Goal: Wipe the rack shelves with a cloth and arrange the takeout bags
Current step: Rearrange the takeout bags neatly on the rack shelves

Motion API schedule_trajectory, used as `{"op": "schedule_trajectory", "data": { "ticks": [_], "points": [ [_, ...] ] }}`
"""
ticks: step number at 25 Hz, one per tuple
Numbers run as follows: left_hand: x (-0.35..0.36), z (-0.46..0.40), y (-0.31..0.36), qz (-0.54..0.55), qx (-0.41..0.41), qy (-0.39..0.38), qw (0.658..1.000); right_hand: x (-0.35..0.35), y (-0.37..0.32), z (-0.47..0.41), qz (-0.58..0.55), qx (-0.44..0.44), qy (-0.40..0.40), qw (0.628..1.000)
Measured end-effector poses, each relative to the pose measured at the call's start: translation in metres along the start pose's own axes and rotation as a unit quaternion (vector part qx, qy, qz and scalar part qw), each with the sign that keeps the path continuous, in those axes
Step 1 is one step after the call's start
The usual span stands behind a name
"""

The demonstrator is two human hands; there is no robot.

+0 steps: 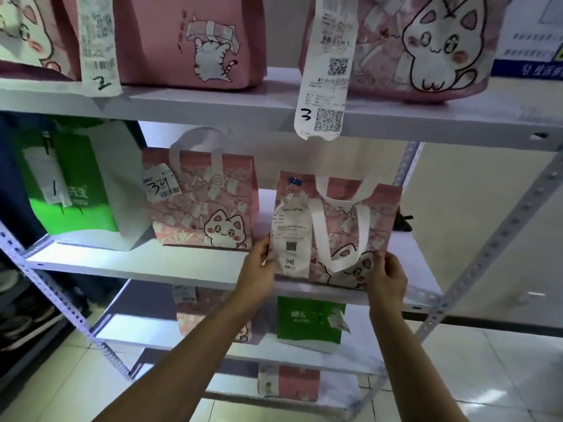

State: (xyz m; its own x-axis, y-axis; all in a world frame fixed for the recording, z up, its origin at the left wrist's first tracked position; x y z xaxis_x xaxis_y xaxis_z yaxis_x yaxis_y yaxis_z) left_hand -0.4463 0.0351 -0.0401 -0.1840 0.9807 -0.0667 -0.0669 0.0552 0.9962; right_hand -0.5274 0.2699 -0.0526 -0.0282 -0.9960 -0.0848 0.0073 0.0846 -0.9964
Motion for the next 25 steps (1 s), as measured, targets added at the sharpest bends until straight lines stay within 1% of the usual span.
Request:
{"op": "schedule_trajectory", "data": {
  "ticks": [5, 10, 15, 18, 22, 25],
  "points": [
    [0.014, -0.019, 0.012, -0.016, -0.001, -0.011, 1.000, -0.001, -0.001, -0.035, -0.014, -0.016, -0.014, 1.000],
    [0.021, -0.042, 0.011, -0.029, 0.006, 0.007, 1.000, -0.002, 0.003, -0.064, -0.001, -0.016, -0.037, 0.999],
    [0.018, -0.058, 0.005, -0.033, 0.006, 0.004, 0.999, 0.000, 0.007, -0.079, 0.016, -0.026, -0.050, 0.998],
    [0.017, -0.064, 0.004, -0.052, -0.001, -0.001, 0.999, 0.001, 0.007, -0.084, 0.018, -0.036, -0.055, 0.998],
    [0.016, -0.064, 0.002, -0.062, -0.020, -0.012, 0.998, 0.000, 0.009, -0.086, 0.017, -0.042, -0.044, 0.998],
    [0.009, -0.057, 0.000, -0.066, -0.026, 0.008, 0.997, -0.002, 0.011, -0.078, 0.023, -0.051, -0.023, 0.998]
  ]
}}
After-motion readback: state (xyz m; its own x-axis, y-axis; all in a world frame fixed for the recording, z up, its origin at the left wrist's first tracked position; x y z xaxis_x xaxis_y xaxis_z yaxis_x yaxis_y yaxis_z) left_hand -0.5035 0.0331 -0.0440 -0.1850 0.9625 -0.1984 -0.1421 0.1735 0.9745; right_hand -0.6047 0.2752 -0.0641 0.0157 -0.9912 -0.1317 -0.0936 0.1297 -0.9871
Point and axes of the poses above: each hand's wrist, its own z-axis away from the middle knuckle, its own x-axis out of the palm, y = z × x, the point moved 3 cm from there along -z, towards the middle knuckle, and after that the axes turned 15 degrees about -y, right-handed, at the moved point
